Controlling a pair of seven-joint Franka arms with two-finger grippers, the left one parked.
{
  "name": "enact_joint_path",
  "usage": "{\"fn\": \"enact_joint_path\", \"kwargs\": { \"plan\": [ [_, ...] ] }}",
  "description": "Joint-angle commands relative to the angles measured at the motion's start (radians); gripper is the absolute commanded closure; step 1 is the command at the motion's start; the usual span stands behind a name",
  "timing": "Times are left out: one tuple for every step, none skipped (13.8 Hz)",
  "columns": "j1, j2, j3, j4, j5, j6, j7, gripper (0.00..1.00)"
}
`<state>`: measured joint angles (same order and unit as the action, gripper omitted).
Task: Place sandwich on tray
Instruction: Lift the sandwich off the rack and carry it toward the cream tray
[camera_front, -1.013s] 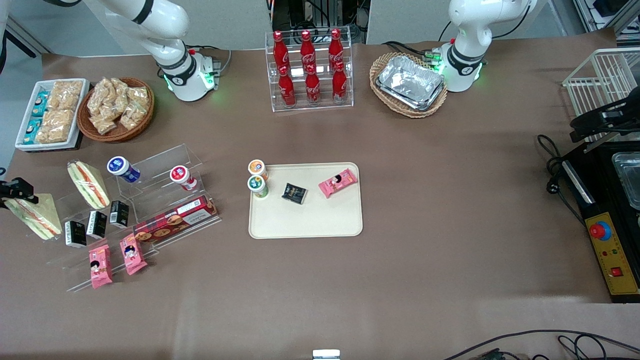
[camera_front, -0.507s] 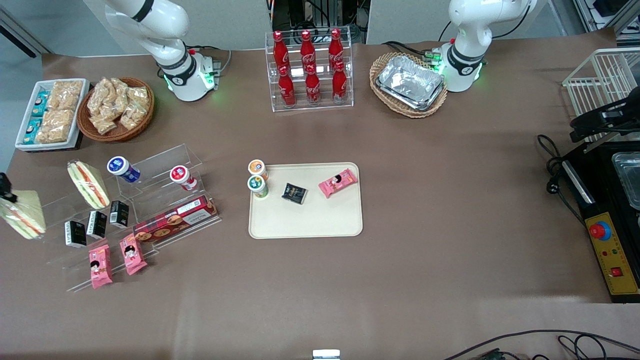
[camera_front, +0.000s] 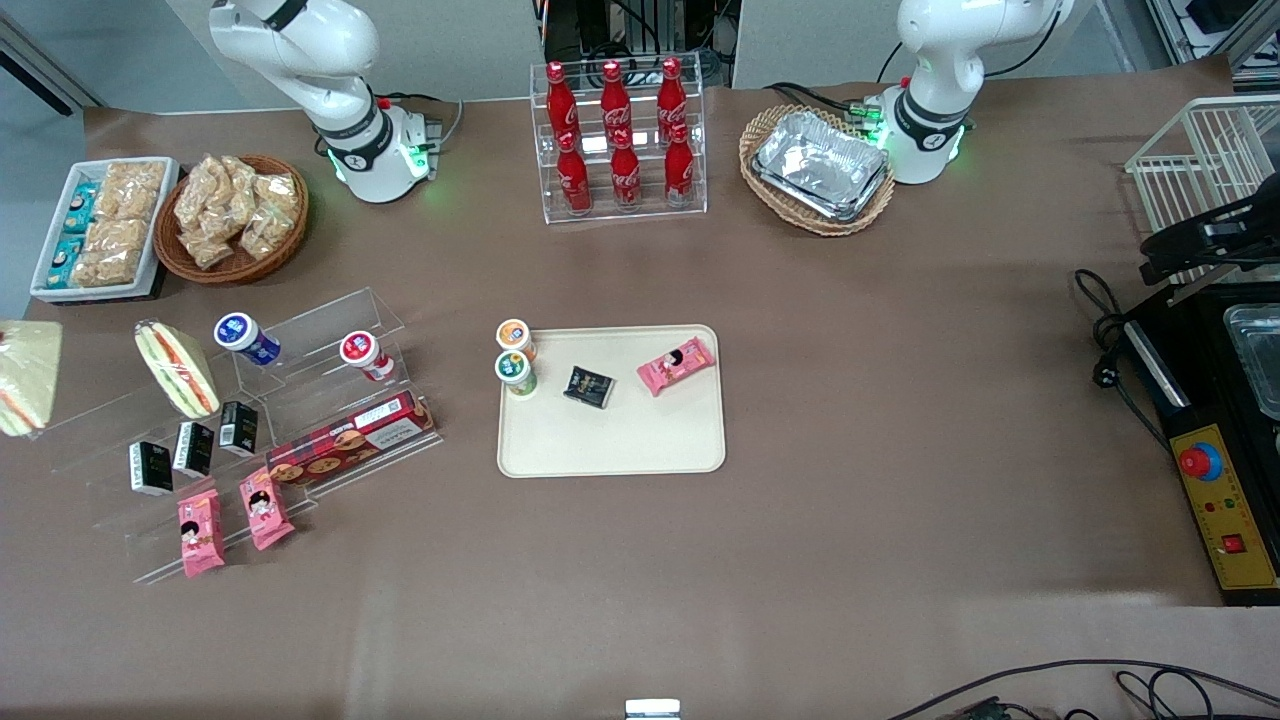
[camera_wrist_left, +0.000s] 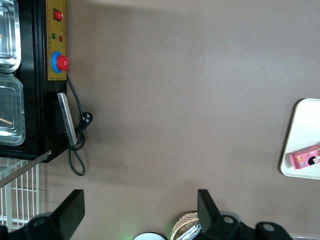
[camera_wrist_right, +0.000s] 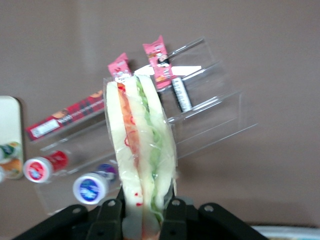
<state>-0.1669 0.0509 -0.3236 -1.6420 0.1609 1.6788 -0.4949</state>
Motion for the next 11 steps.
{"fn": "enact_joint_path", "kwargs": {
  "plan": [
    [0.137,0.003,0.009,0.059,-0.046,-0.080,0.348,0.72],
    [0.183,0.001,0.009,0.059,-0.047,-0.083,0.439,0.72],
    [0.232,-0.002,0.009,0.059,-0.053,-0.085,0.546,0.72],
    [0.281,-0.002,0.011,0.059,-0.058,-0.083,0.662,0.72],
    [0.329,-0.002,0.009,0.059,-0.058,-0.083,0.781,0.72],
    [0.375,0.000,0.009,0.059,-0.058,-0.083,0.891,0.72],
    [0.418,0.003,0.009,0.059,-0.058,-0.082,0.995,0.72],
    [0.463,0.006,0.008,0.059,-0.057,-0.082,1.110,0.72],
    [0.502,0.010,0.008,0.059,-0.057,-0.080,1.218,0.72],
    [0.544,0.018,0.008,0.059,-0.058,-0.076,1.319,0.72],
    [0.582,0.024,0.008,0.059,-0.058,-0.071,1.419,0.72]
  ]
}}
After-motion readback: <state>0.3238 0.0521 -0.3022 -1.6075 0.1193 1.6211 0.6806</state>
